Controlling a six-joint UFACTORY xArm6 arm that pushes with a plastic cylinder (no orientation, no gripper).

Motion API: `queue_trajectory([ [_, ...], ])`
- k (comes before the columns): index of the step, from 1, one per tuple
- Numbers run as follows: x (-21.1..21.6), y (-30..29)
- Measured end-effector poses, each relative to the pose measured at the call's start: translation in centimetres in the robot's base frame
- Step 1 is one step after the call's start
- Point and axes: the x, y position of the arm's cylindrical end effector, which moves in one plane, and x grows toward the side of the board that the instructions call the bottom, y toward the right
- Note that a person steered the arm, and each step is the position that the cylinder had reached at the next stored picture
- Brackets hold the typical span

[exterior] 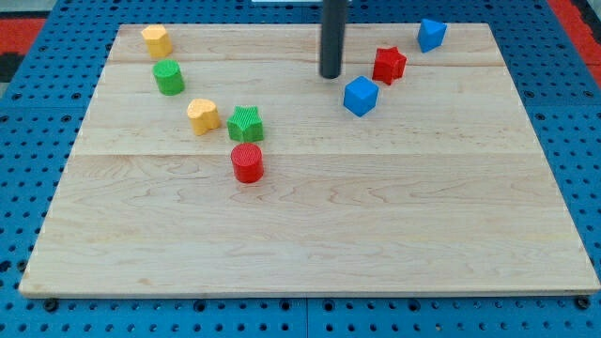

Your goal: Keep your arm to the right of the blue cube

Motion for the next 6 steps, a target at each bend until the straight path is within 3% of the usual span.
queue_trajectory([
  [1, 3.0, -5.9],
  [2, 5.7, -3.7],
  [3, 10.4, 6.8],
  [4, 10.0, 12.9],
  [5, 6.1, 12.2],
  [6, 4.8, 7.6],
])
